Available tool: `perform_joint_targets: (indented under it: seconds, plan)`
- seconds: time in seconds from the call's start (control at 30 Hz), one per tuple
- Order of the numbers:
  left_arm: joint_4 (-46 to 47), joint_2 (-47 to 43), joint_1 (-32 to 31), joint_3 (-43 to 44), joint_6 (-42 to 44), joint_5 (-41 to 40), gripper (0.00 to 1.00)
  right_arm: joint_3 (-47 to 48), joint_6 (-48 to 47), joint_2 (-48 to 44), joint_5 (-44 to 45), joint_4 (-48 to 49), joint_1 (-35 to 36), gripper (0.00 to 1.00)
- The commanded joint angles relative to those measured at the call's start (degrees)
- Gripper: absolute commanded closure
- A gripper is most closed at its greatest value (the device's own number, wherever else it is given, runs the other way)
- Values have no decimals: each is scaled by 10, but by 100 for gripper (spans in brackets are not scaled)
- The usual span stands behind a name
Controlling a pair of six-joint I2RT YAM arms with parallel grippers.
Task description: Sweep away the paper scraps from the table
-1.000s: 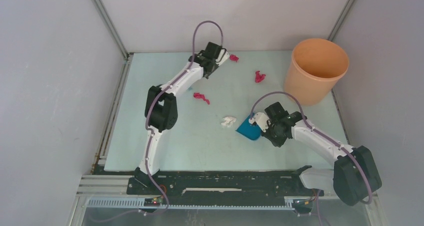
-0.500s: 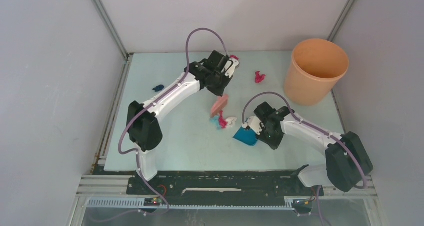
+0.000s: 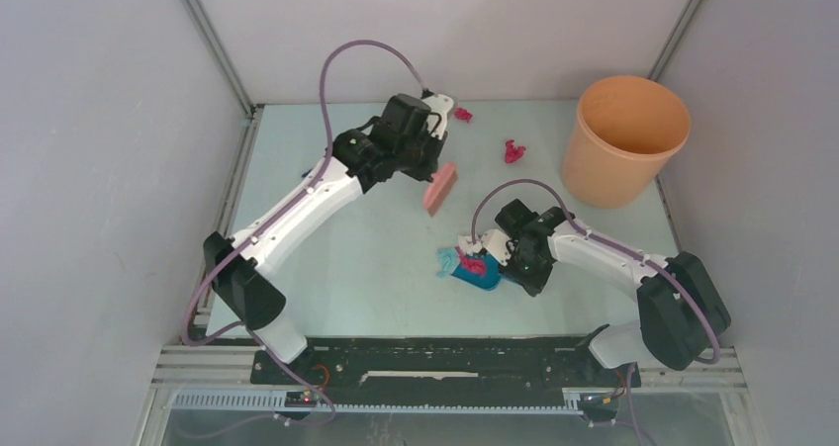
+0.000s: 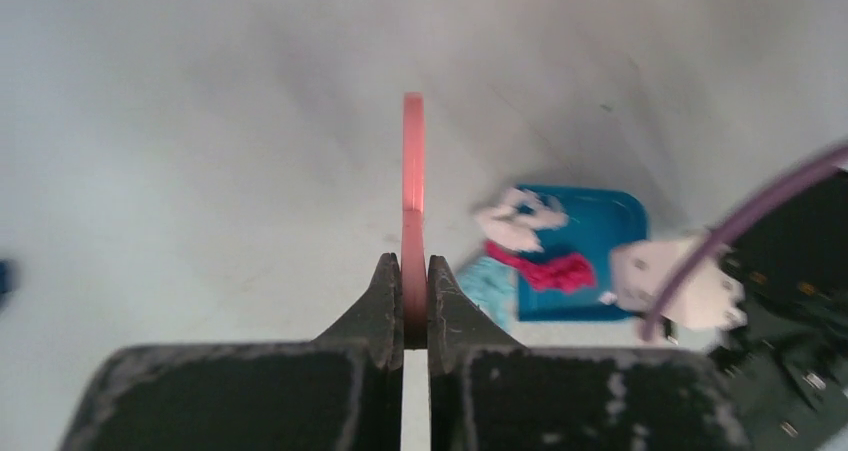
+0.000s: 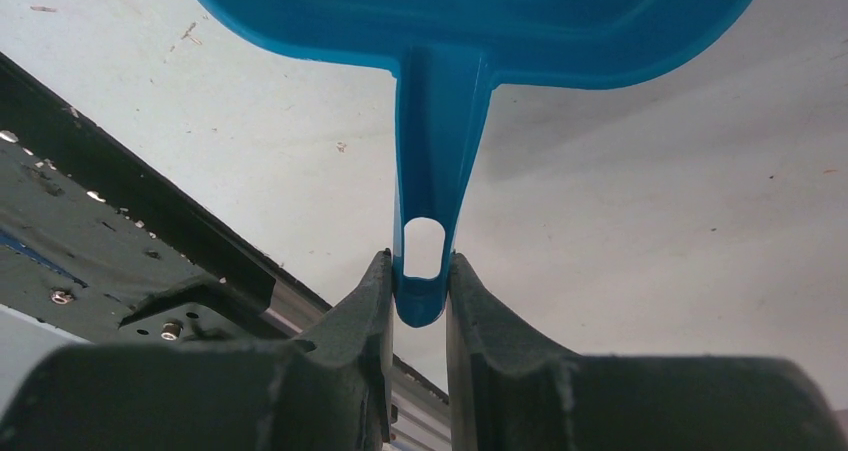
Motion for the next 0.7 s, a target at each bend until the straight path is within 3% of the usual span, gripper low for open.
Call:
perform_joint_targets:
  seconds: [0.0, 0.13, 0.23, 0.33, 0.5, 0.67]
  plan:
    - [-36, -14, 32, 43, 74, -173, 99, 13, 0, -5, -15, 1, 7, 96]
    - [-55, 34, 65, 41, 177, -356, 100, 14, 2, -2, -12, 2, 10, 96]
    - [-56, 83, 107, 46, 206, -423, 100, 14, 2, -3, -6, 1, 12, 96]
    - [-39, 118, 152, 48, 205, -439, 100, 14, 2, -5, -4, 1, 12, 96]
    - [79, 136, 209, -4, 224, -436, 100, 14, 4, -3, -11, 2, 13, 96]
    - [115, 214, 237, 51, 278, -454, 100, 14, 6, 2, -6, -5, 14, 96]
